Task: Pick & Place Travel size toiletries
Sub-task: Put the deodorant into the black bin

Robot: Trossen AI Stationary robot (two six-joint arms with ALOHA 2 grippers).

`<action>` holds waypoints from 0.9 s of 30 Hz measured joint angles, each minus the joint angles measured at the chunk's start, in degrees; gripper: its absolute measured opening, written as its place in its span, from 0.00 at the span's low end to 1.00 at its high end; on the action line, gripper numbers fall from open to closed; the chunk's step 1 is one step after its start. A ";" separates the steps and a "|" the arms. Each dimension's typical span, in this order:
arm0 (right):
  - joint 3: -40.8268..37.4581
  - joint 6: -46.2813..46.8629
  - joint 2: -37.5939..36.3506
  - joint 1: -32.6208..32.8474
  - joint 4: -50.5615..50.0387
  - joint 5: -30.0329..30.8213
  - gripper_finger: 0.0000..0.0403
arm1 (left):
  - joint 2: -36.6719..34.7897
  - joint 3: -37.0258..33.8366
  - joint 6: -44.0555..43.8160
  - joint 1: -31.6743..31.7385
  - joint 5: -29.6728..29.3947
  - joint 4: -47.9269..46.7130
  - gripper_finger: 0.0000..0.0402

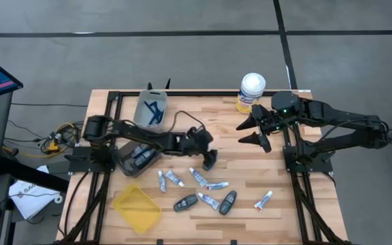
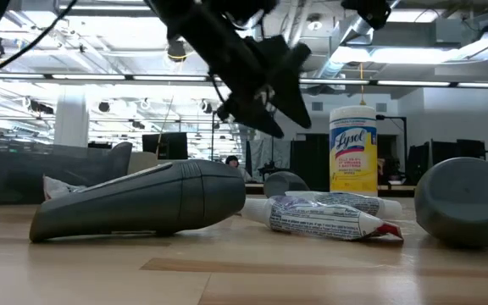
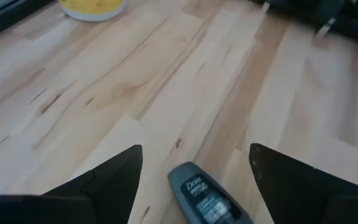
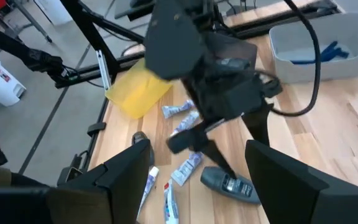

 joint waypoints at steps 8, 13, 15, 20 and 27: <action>-0.01 0.44 0.20 -0.01 -1.02 -0.02 0.63 | 6.54 2.19 -0.96 -2.39 -4.94 -0.21 0.73; -0.01 0.59 0.21 -0.01 -1.08 -0.03 0.63 | 8.75 2.19 -3.34 -3.91 -5.10 -0.10 0.73; -0.01 0.59 0.21 -0.01 -1.18 -0.03 0.63 | 9.55 2.17 -3.34 -4.36 -5.27 -0.17 0.73; -0.01 0.57 0.21 0.00 -1.16 -0.04 0.63 | 12.10 2.19 -3.56 -5.31 -5.29 -1.74 0.73; -0.01 0.48 0.21 0.00 -1.18 -0.04 0.63 | 13.00 2.21 -8.27 -5.85 -5.35 -5.99 0.70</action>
